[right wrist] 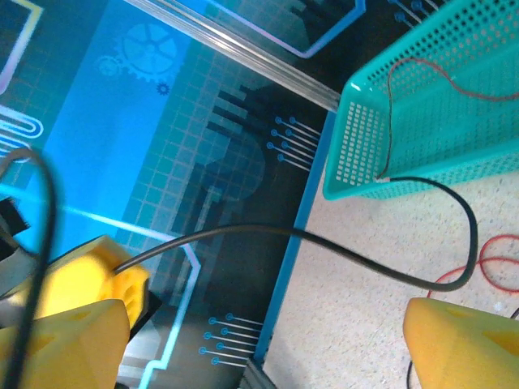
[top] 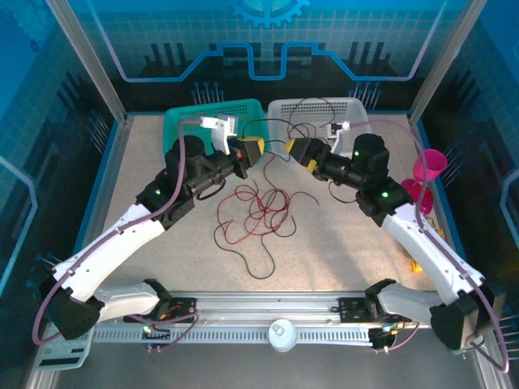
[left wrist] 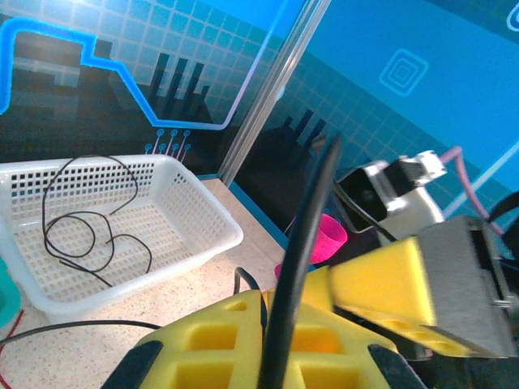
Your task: Untangle the cables
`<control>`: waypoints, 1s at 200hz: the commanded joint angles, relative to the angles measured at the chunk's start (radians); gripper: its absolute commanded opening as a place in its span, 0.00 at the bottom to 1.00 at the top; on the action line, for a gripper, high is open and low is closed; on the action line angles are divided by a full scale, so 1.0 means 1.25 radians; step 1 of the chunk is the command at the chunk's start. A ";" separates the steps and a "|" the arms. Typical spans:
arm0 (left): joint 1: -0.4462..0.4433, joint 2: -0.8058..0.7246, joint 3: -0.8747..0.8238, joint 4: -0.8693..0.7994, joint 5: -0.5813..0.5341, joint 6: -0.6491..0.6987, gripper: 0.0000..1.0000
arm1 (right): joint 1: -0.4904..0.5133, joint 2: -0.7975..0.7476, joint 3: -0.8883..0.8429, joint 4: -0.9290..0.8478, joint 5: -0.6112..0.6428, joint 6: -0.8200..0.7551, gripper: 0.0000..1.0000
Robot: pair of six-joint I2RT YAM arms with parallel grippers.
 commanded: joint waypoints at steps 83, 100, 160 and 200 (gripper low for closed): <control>-0.005 0.019 -0.020 0.081 0.076 -0.070 0.00 | 0.006 0.109 0.021 0.182 0.021 0.123 0.88; -0.006 0.023 -0.033 0.090 0.083 -0.076 0.00 | 0.007 0.124 0.031 0.199 0.014 0.137 0.87; -0.008 0.031 -0.048 0.101 0.083 -0.071 0.00 | 0.005 0.121 0.022 0.223 0.004 0.144 0.83; -0.008 0.038 -0.050 0.102 0.090 -0.075 0.00 | -0.005 0.105 0.014 0.201 0.006 0.136 0.77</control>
